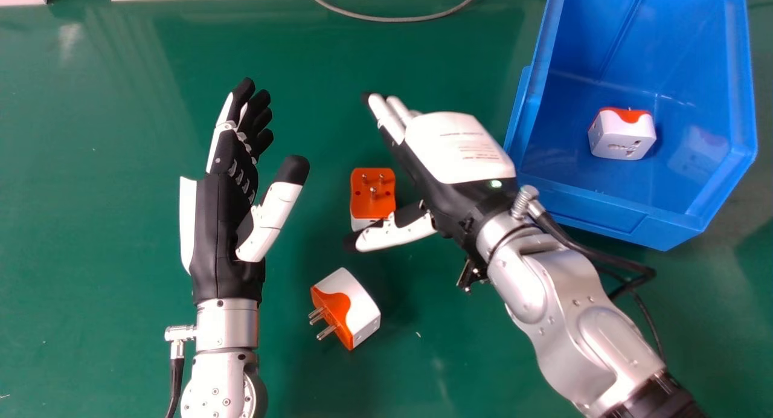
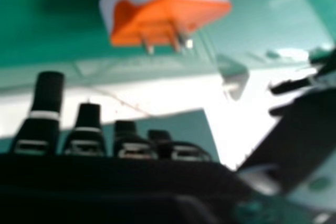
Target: Pick all objects and put in blue box
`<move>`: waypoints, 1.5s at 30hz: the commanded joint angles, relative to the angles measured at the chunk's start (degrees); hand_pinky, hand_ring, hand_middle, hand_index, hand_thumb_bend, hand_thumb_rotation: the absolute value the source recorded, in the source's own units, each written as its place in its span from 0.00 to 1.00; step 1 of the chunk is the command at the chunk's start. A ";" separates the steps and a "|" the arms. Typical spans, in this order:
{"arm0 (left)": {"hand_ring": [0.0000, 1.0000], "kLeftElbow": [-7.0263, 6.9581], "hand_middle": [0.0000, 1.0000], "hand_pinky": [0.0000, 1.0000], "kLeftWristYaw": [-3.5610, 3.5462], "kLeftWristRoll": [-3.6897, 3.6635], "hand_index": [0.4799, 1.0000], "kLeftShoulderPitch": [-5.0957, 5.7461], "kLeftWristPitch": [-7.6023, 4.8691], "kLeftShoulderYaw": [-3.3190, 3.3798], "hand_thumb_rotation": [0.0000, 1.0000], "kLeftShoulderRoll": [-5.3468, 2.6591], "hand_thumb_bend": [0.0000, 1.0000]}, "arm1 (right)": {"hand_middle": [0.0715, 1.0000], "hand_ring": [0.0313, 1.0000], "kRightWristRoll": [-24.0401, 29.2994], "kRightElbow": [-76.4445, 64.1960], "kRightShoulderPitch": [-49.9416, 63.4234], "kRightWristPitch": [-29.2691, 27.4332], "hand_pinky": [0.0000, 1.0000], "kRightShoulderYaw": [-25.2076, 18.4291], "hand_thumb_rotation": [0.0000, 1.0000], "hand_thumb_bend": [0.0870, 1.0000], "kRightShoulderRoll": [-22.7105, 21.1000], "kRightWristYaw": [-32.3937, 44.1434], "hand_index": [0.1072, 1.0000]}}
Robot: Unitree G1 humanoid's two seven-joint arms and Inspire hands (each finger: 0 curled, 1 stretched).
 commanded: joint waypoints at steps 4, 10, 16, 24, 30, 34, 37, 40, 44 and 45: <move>0.90 -0.36 0.90 0.90 -0.33 0.16 0.81 -0.29 -0.95 0.00 0.67 0.47 0.94 | 1.00 0.98 0.88 2.11 -6.90 6.53 0.77 0.50 0.40 0.77 2.92 8.31 1.00; 0.90 -0.28 0.90 0.90 0.07 0.70 0.81 -0.24 -1.19 0.08 0.67 0.76 0.94 | 1.00 0.99 2.65 13.66 -14.54 9.47 0.79 0.41 0.31 0.84 6.73 8.17 0.99; 0.90 -0.11 0.90 0.90 -0.74 -0.08 0.80 -0.26 -1.38 0.17 0.67 1.23 0.92 | 1.00 1.00 5.52 26.98 -19.67 5.24 0.80 0.59 0.18 0.91 9.48 1.93 0.96; 0.90 0.22 0.89 0.90 -0.41 0.24 0.78 -0.36 -1.52 0.19 0.67 1.25 0.91 | 1.00 1.00 7.06 35.09 -24.61 1.93 0.78 1.50 0.07 0.92 10.03 -0.01 0.95; 0.90 0.45 0.89 0.90 -0.98 -0.29 0.78 -0.49 -1.71 0.27 0.66 1.26 0.91 | 1.00 1.00 7.48 38.06 -26.63 1.22 0.78 2.70 0.05 0.90 10.09 1.00 0.93; 0.90 0.47 0.89 0.91 -0.68 0.11 0.78 -0.54 -1.72 0.26 0.66 1.33 0.90 | 0.99 0.97 7.46 39.29 -26.79 0.18 0.78 3.30 0.05 0.88 10.27 -0.13 0.90; 0.90 0.50 0.89 0.91 -0.94 -0.20 0.78 -0.58 -1.74 0.24 0.66 1.20 0.90 | 0.98 0.96 7.25 39.95 -26.06 -1.82 0.78 3.69 0.05 0.87 10.30 -3.17 0.88; 0.90 0.51 0.89 0.91 -1.16 -0.37 0.78 -0.61 -1.76 0.24 0.66 1.18 0.90 | 0.95 0.92 7.08 40.19 -25.49 -2.76 0.76 4.22 0.04 0.86 10.52 -5.16 0.84; 0.90 0.43 0.89 0.90 -1.46 -0.81 0.78 -0.65 -1.64 0.27 0.66 1.03 0.90 | 0.89 0.83 5.83 40.86 -25.21 -3.82 0.73 6.28 0.02 0.82 10.58 -7.24 0.80; 0.90 0.39 0.89 0.90 -1.53 -0.89 0.78 -0.65 -1.63 0.25 0.66 0.98 0.90 | 0.87 0.80 5.75 40.91 -25.16 -4.02 0.72 6.64 0.02 0.80 10.50 -7.57 0.78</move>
